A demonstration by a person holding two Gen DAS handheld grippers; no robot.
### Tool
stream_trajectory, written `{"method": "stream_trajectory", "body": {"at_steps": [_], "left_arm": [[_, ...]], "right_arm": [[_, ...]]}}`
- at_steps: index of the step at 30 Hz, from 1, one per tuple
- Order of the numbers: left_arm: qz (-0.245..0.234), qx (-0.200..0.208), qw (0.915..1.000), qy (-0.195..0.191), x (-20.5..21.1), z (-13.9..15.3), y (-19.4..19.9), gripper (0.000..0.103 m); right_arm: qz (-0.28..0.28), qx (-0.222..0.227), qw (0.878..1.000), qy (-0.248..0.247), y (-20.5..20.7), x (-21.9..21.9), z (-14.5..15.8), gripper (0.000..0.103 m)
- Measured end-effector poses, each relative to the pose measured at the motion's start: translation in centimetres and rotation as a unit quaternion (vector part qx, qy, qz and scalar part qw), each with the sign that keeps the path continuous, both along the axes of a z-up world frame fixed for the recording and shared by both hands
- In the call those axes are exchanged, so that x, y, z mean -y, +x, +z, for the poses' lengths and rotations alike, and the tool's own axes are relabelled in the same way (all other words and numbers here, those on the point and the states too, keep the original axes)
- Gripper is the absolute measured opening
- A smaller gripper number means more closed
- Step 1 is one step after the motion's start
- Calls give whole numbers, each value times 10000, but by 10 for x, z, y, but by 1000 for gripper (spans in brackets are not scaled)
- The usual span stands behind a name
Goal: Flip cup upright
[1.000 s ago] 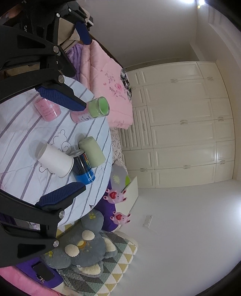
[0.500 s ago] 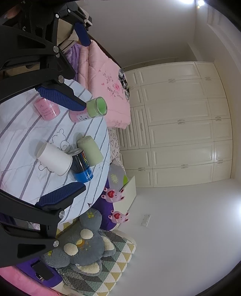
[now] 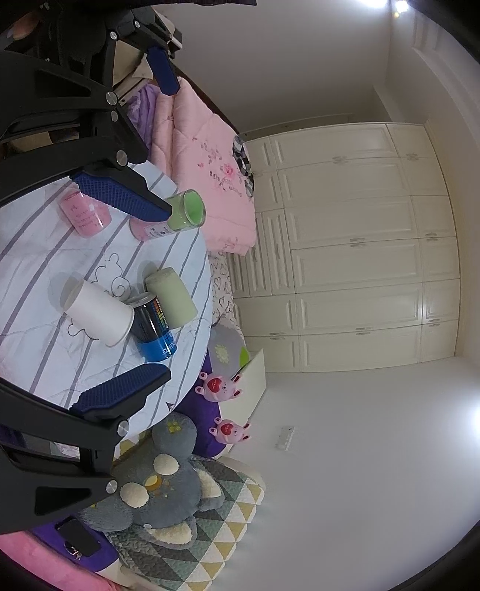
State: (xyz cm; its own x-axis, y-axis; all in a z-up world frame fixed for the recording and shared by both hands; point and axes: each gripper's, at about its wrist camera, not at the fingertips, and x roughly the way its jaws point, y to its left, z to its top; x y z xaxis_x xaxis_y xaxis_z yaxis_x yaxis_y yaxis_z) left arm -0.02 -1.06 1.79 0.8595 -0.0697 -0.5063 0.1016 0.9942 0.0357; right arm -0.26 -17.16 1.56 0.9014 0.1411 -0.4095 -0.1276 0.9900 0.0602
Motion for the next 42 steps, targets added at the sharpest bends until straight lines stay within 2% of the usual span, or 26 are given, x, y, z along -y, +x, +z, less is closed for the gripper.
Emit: {"method": "stream_trajectory", "body": {"at_steps": [8, 22, 29, 34, 42], "left_arm": [[74, -63, 9999, 49, -3, 1, 8, 102], [165, -134, 9997, -78, -17, 4, 29, 102], [26, -469, 9989, -76, -13, -3, 38, 102], [-16, -567, 9984, -22, -7, -5, 41, 102], [-86, -660, 9978, 39, 0, -8, 44, 102]], "right_arm": [[-55, 19, 10000, 4, 6, 0, 4, 81], [-15, -23, 10000, -6, 20, -7, 4, 81], [-105, -262, 9996, -88, 27, -10, 1, 81], [-212, -538, 9983, 21, 34, -3, -3, 81], [-298, -741, 9968, 28, 38, 2, -8, 81]]}}
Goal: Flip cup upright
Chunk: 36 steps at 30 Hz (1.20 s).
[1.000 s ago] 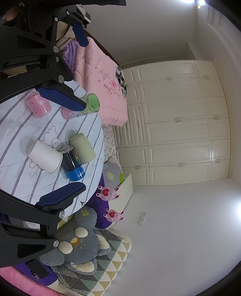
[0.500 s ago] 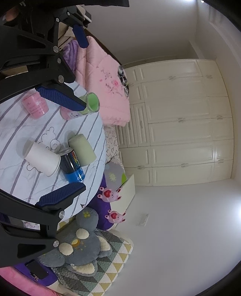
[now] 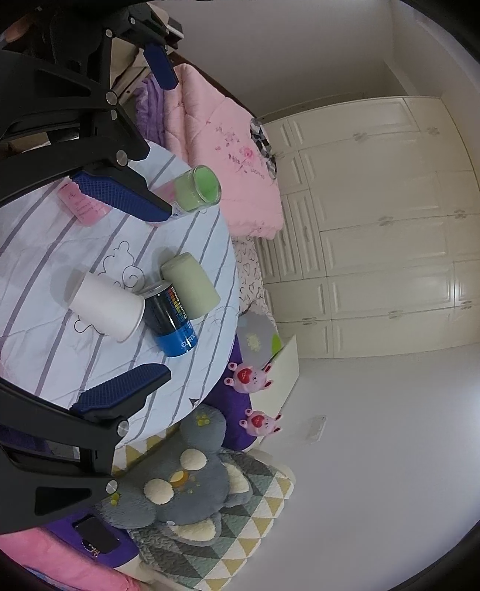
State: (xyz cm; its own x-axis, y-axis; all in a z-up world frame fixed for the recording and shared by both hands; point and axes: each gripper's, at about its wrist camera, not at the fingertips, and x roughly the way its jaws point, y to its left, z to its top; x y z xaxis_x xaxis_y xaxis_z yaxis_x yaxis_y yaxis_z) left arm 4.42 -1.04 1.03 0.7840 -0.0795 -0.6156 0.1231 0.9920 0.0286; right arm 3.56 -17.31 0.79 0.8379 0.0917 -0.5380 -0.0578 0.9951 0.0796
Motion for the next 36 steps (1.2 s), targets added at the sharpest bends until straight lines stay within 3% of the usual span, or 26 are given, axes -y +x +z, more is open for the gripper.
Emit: {"method": "stream_trajectory", "body": {"at_steps": [18, 27, 36], "left_arm": [[-38, -30, 10000, 28, 4, -3, 3, 102], [-36, 395, 9992, 8, 4, 4, -3, 102], [23, 469, 9989, 46, 3, 3, -2, 103]], "right_arm": [[43, -45, 10000, -9, 3, -1, -1, 81], [63, 96, 9999, 58, 1, -2, 3, 81], [105, 101, 9999, 49, 1, -4, 4, 81]]}}
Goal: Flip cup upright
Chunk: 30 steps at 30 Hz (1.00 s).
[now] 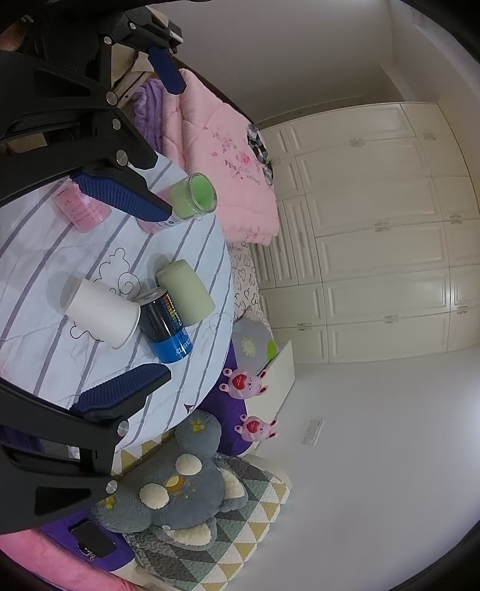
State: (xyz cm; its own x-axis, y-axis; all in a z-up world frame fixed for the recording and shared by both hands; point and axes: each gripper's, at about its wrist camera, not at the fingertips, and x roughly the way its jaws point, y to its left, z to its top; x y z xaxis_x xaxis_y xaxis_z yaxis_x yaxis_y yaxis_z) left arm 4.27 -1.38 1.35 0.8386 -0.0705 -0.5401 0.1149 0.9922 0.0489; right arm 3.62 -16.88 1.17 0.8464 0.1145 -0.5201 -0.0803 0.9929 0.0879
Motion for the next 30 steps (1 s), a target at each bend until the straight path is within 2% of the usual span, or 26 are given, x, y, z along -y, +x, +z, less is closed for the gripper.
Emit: {"method": "stream_trajectory", "body": {"at_steps": [30], "left_arm": [[40, 70, 9999, 94, 1, -1, 1, 103]], "right_arm": [[72, -39, 9999, -62, 5, -4, -2, 81]]}}
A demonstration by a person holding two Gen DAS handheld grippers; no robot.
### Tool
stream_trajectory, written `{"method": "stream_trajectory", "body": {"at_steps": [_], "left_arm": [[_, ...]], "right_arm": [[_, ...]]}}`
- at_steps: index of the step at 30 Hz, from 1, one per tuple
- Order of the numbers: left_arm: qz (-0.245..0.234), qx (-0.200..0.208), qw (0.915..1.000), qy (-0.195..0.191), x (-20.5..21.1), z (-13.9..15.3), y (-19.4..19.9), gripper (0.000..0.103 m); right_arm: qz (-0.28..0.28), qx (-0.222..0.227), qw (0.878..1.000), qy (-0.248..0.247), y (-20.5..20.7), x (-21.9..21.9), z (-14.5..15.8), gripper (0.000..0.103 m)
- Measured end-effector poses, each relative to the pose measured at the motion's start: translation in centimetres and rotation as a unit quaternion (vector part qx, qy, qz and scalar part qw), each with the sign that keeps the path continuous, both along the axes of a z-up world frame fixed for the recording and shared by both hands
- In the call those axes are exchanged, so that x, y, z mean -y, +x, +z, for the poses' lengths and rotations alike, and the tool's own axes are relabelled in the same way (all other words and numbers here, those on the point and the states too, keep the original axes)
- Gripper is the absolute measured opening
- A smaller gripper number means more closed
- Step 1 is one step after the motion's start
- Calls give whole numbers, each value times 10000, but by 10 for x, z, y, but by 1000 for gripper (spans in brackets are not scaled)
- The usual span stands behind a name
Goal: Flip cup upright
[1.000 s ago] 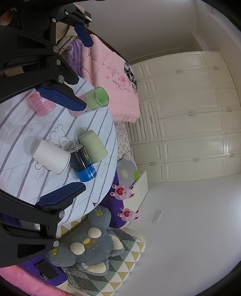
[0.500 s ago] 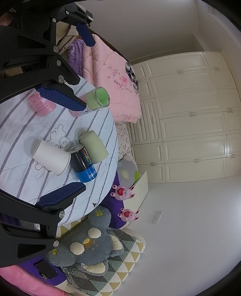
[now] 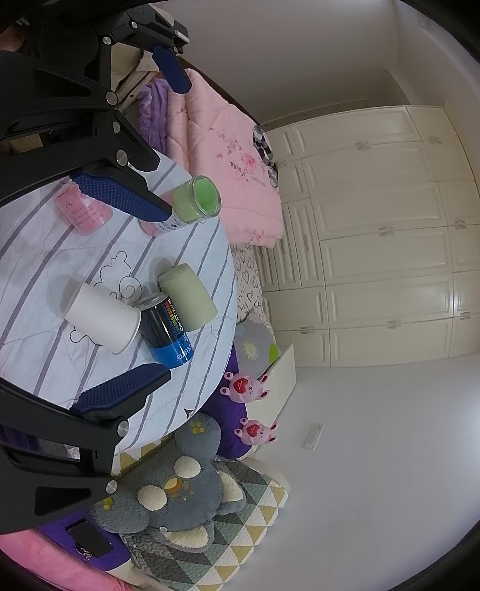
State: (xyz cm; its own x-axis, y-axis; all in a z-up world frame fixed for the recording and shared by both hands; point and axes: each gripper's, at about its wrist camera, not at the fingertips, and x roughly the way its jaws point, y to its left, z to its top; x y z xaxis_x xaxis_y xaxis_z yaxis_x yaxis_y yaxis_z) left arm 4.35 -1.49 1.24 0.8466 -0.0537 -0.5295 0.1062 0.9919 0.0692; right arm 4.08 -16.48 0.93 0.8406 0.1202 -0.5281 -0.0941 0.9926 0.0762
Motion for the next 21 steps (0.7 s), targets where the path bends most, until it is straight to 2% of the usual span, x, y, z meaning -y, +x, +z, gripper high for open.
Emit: {"method": "stream_trajectory", "body": {"at_steps": [21], "left_arm": [[-97, -215, 9995, -205, -17, -8, 8, 103]], "right_arm": [[100, -30, 9999, -32, 13, -13, -6, 81]]}}
